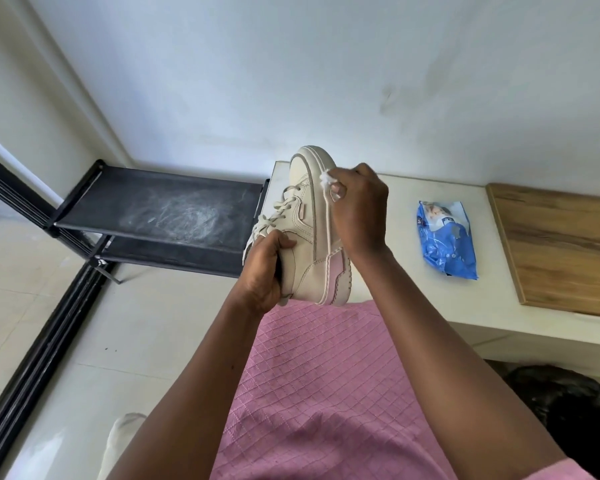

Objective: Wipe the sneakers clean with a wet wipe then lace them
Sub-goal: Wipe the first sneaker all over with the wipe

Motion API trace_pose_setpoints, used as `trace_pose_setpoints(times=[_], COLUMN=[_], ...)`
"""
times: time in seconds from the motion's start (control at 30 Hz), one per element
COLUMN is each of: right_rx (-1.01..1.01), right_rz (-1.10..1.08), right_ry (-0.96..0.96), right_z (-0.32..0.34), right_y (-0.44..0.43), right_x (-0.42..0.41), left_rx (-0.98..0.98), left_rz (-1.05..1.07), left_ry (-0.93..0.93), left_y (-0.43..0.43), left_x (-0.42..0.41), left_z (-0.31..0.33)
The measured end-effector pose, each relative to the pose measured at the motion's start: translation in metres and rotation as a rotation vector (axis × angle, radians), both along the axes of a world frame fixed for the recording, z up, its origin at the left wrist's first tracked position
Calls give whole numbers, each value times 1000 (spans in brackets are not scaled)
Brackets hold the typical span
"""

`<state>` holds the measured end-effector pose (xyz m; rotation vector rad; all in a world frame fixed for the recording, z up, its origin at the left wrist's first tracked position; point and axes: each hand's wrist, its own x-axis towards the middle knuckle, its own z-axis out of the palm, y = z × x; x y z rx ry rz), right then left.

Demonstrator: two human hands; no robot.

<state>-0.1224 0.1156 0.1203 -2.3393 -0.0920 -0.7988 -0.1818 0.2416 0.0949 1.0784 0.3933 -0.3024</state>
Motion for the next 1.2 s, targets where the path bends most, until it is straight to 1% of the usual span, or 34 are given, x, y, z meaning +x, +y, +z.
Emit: trace_pose_setpoints(times=[0.1,0.37,0.47,0.53,0.6,0.67,0.73,0.8,0.9,0.97,1.0,1.07,1.13,1.2], right_rx=[-29,-18,-30,-69,-98,-79,-64,-70,-88,-105,-115,-129,-125,-104], right_rz=[14,65,155,220,220,168,88,75,218,310,359,454,512,499], right_ry=[-16,95,101,41,-47,-100,-73,3,11,-22,-36,-72,-112,-121], right_z=[-11,-29,-30,-27,-18,-5,4,7,1,-7,-13,-25,-32,-31], right_y=[2,9,19,29,33,31,25,18,12,10,8,4,-3,-6], right_x=[-24,-84,-96,-103,-99,-82,-56,-39,-40,-56,-65,-81,-82,-71], left_rx=[-44,-96,-106,-199,-247,-279,-286,-272,-268,-320,-348,-338,-331,-345], left_rz=[11,45,-32,-124,-192,-226,-250,-273,-266,-249,-259,-314,-323,-325], left_ry=[-3,-5,-10,-41,-90,-145,-146,-140,-149,-104,-88,-76,-67,-75], left_y=[2,7,7,5,5,5,2,-4,-6,-3,-1,2,3,2], left_x=[3,8,9,10,11,9,6,0,2,6,8,9,7,5], left_z=[0,5,11,17,15,13,11,11,8,6,4,0,-2,-4])
